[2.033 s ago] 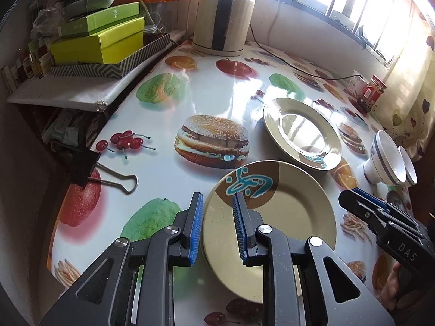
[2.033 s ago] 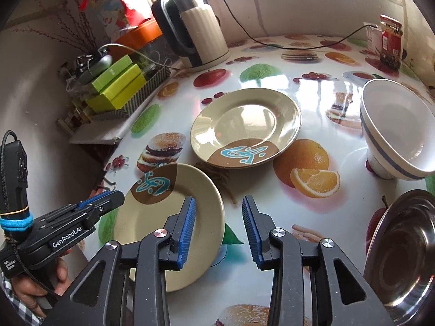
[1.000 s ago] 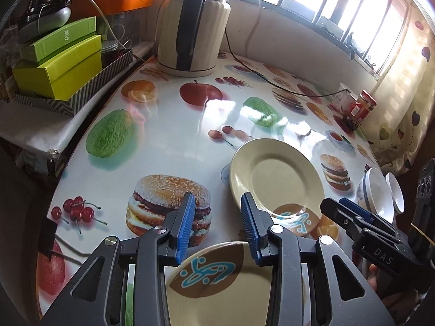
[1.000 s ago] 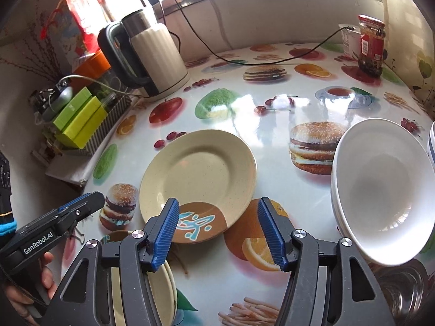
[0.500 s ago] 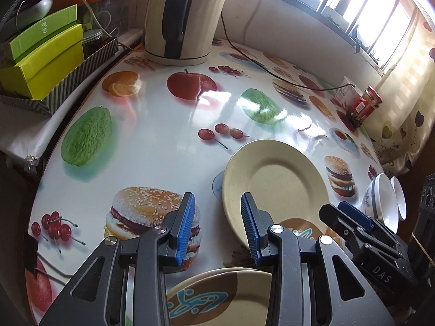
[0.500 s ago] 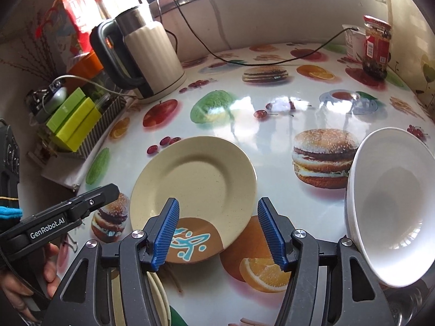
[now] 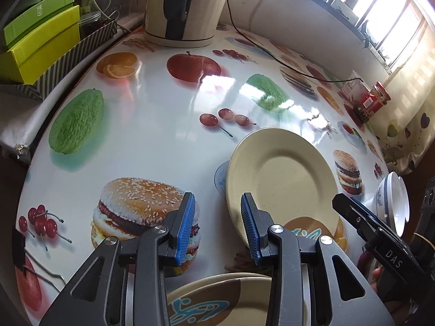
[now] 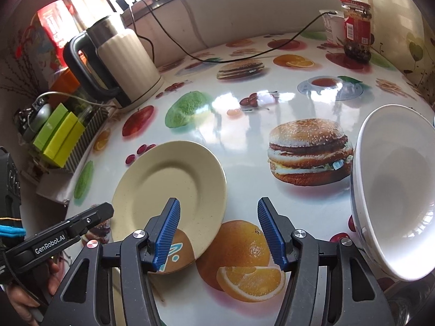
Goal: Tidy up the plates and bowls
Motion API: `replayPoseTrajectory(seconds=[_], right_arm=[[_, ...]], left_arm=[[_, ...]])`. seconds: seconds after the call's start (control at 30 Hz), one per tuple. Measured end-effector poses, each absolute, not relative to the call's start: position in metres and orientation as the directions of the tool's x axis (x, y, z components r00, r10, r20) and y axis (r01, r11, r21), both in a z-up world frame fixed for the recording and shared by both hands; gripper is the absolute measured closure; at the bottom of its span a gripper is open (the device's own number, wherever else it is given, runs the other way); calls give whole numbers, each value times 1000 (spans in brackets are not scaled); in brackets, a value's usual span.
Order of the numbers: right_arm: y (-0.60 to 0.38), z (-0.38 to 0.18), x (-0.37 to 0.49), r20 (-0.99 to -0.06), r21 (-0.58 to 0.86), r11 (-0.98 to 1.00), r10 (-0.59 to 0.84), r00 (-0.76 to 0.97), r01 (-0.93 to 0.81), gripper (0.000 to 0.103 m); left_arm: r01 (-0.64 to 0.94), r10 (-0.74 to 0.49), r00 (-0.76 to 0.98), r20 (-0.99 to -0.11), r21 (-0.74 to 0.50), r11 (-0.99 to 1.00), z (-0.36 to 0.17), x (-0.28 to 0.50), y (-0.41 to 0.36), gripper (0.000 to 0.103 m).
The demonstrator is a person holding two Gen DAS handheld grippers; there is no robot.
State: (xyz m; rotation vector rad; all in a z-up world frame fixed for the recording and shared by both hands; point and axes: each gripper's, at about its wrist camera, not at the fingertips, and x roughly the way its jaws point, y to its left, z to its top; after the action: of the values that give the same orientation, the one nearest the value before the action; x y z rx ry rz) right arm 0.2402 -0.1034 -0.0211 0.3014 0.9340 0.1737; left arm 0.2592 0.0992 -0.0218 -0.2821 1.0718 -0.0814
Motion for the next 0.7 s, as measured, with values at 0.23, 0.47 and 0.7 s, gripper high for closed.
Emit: replayPoseTrajectory(seconds=[0.23,0.47,0.7], right_arm=[[-102,-26,247,-771,350,937,295,565,-12,55],[-102,-29,249,-776,366,930,312,548,-12,73],[-102,-30,250,-773,378,926,327,544,-19,84]], left_arm=[[-78,-215,472,-855,-283,956,-25,262,101,67],[-68,-219,477,-851,-285,956,-24,263,98,75],[-49,-226,480,-847,-283,958,-22,264,93,88]])
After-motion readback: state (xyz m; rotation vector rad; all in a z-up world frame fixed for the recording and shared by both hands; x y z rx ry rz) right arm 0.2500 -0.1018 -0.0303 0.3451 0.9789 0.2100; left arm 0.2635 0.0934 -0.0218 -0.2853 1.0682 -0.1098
